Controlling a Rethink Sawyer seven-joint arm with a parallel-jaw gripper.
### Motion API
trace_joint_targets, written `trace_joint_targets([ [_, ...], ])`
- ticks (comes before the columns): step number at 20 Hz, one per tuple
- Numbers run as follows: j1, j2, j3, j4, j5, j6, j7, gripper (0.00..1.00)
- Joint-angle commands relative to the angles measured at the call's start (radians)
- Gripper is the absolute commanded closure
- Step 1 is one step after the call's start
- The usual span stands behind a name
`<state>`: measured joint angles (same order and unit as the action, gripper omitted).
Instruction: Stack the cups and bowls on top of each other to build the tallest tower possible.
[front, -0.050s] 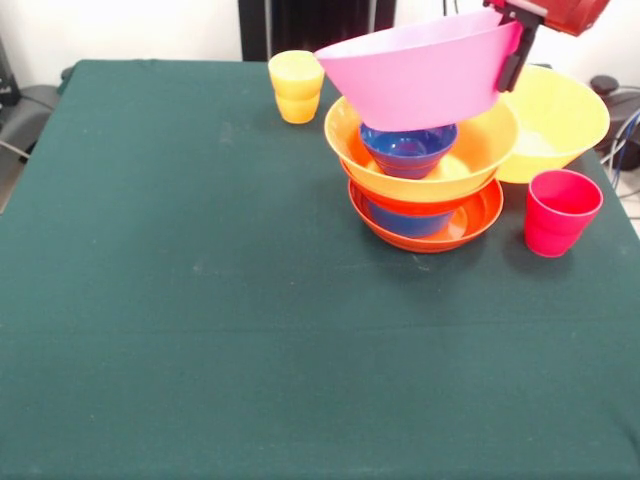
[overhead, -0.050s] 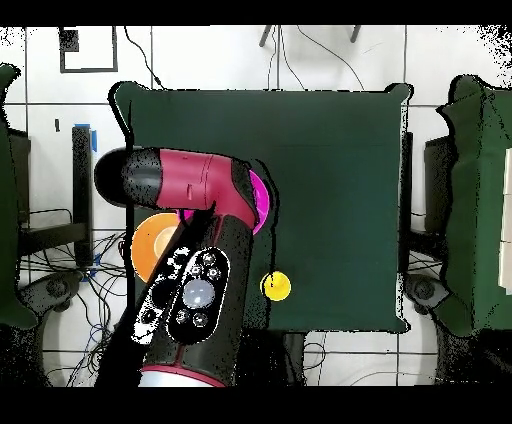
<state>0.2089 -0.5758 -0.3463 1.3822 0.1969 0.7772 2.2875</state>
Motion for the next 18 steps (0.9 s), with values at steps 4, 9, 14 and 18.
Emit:
trace_joint_targets([
  [4,0.022,0.065,0.034,-0.046,0.021,0.020,0.217,1.00],
  [9,0.026,0.076,0.030,-0.036,0.030,0.005,0.224,1.00],
  [14,0.029,0.092,0.027,-0.035,0.040,-0.008,0.228,1.00],
  [18,0.033,0.098,0.022,-0.035,0.050,-0.011,0.227,1.00],
])
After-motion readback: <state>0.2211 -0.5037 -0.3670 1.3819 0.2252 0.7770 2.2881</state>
